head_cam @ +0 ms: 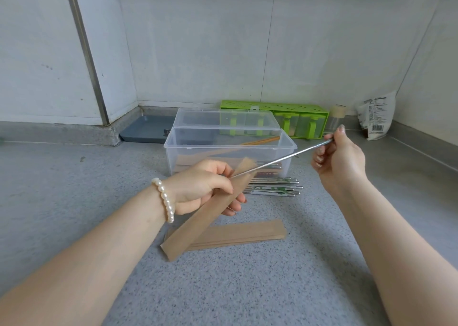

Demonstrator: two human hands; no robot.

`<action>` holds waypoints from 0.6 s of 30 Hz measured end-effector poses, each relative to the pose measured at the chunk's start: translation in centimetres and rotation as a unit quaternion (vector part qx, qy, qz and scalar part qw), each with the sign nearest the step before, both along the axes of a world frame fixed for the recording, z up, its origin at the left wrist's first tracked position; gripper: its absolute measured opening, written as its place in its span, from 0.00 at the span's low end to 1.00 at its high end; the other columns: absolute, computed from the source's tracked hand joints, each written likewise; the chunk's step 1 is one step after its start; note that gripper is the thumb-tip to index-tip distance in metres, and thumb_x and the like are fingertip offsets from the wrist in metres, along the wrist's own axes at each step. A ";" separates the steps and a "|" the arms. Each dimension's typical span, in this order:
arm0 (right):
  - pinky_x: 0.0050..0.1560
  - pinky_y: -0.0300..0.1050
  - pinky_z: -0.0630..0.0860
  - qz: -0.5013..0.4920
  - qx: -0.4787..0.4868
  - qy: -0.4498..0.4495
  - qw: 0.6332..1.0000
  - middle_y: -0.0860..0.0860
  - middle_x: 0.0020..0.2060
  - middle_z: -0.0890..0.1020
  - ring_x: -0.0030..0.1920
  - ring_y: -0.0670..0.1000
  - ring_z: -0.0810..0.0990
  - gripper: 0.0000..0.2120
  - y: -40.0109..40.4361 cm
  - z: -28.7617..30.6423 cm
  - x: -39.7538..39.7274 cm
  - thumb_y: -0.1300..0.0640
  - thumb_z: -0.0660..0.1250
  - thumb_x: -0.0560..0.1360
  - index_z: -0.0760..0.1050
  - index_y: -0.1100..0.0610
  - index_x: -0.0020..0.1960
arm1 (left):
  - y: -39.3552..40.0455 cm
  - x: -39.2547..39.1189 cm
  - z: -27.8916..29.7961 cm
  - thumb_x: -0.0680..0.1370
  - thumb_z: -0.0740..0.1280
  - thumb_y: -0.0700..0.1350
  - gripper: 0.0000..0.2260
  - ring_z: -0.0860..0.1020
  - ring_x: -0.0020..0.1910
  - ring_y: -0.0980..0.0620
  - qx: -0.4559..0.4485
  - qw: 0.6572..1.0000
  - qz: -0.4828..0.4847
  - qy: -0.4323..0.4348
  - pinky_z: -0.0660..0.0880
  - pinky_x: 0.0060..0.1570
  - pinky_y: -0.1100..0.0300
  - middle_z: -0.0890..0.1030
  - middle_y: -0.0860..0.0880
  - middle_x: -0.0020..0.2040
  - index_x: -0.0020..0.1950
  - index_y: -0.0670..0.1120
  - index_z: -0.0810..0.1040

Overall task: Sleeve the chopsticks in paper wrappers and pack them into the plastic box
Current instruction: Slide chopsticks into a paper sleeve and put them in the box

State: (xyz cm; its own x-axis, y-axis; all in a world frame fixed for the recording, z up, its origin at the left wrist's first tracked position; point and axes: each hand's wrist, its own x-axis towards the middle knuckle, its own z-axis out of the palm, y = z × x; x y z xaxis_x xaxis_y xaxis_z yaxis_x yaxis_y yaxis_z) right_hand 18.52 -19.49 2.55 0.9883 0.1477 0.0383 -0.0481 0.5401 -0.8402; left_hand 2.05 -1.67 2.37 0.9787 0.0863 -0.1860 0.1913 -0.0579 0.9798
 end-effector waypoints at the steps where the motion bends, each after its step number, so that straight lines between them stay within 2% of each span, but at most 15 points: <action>1: 0.24 0.36 0.59 -0.006 -0.008 -0.008 1.000 0.49 0.18 0.67 0.20 0.47 0.62 0.17 0.0 -0.1 0.0 0.49 0.54 0.81 0.66 0.56 0.36 | 0.1 0.0 -0.1 0.77 0.56 0.29 0.10 0.79 0.30 0.49 0.011 1.000 0.000 0.001 0.79 0.31 0.56 0.80 0.40 0.38 0.54 0.38 0.70; 4: 0.24 0.36 0.60 -0.021 -0.004 -0.010 1.000 0.49 0.19 0.68 0.20 0.47 0.63 0.17 -0.1 -0.1 0.0 0.49 0.54 0.81 0.67 0.56 0.37 | 0.2 0.1 -0.3 0.75 0.62 0.30 0.14 0.75 0.27 0.52 0.077 0.997 -0.001 0.010 0.75 0.27 0.59 0.78 0.43 0.38 0.58 0.41 0.68; 7: 0.24 0.37 0.61 -0.051 0.002 -0.012 0.999 0.49 0.18 0.68 0.21 0.47 0.64 0.17 -0.2 0.0 0.0 0.49 0.54 0.81 0.67 0.57 0.37 | 0.2 0.3 -0.6 0.73 0.70 0.38 0.12 0.73 0.25 0.54 0.197 0.980 0.013 0.001 0.72 0.25 0.62 0.79 0.45 0.37 0.53 0.46 0.72; 10: 0.24 0.37 0.60 -0.083 -0.006 -0.033 0.996 0.49 0.17 0.68 0.20 0.47 0.64 0.18 -0.4 0.1 0.0 0.50 0.54 0.81 0.67 0.57 0.36 | 0.3 0.5 -1.0 0.71 0.73 0.46 0.10 0.74 0.25 0.54 0.336 0.940 0.046 -0.026 0.73 0.26 0.62 0.81 0.47 0.36 0.48 0.48 0.75; 13: 0.23 0.35 0.58 -0.108 -0.027 -0.068 0.991 0.49 0.17 0.68 0.20 0.48 0.62 0.18 -0.4 0.1 0.0 0.50 0.54 0.81 0.67 0.57 0.35 | 0.4 0.6 -1.4 0.70 0.72 0.49 0.07 0.79 0.29 0.52 0.447 0.890 0.065 -0.053 0.77 0.32 0.57 0.82 0.50 0.37 0.45 0.51 0.76; 16: 0.23 0.34 0.57 -0.121 -0.033 -0.088 0.988 0.49 0.18 0.67 0.20 0.47 0.62 0.18 -0.3 0.1 -0.1 0.51 0.55 0.81 0.67 0.57 0.34 | 0.4 0.5 -1.3 0.71 0.71 0.50 0.06 0.80 0.32 0.51 0.497 0.863 0.070 -0.065 0.77 0.36 0.56 0.81 0.52 0.36 0.44 0.52 0.77; 18: 0.22 0.34 0.57 -0.128 -0.030 -0.092 0.987 0.49 0.17 0.67 0.19 0.47 0.62 0.18 -0.3 0.1 -0.1 0.51 0.55 0.81 0.67 0.57 0.34 | 0.5 0.5 -1.3 0.70 0.71 0.50 0.06 0.79 0.31 0.51 0.496 0.862 0.073 -0.069 0.77 0.36 0.55 0.81 0.51 0.36 0.43 0.52 0.77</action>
